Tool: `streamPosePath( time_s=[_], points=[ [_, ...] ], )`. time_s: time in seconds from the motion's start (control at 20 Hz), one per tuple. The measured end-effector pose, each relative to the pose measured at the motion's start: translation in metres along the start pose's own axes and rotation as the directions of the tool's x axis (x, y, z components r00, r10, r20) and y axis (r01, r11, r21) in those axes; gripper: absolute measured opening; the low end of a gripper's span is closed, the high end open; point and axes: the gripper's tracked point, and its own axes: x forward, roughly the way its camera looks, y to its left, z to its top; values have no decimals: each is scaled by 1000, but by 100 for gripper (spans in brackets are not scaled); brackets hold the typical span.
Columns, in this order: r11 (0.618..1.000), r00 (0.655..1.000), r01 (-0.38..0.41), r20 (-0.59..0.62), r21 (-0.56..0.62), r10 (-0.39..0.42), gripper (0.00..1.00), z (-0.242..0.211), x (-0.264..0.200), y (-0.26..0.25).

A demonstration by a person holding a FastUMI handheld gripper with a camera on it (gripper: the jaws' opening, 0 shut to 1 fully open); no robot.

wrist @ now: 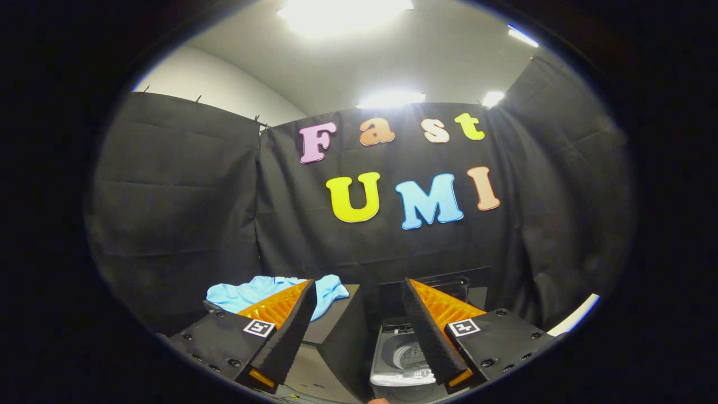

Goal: Put the clothes into the washing machine and then close the washing machine lid.

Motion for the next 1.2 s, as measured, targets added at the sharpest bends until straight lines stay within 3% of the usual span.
streamPosePath(
  time_s=[0.6,1.2],
  points=[
    [997,996,-80,-48,-16,79,96,8,85,96],
    [985,964,-172,-211,-22,163,96,-49,163,177]
  ],
)
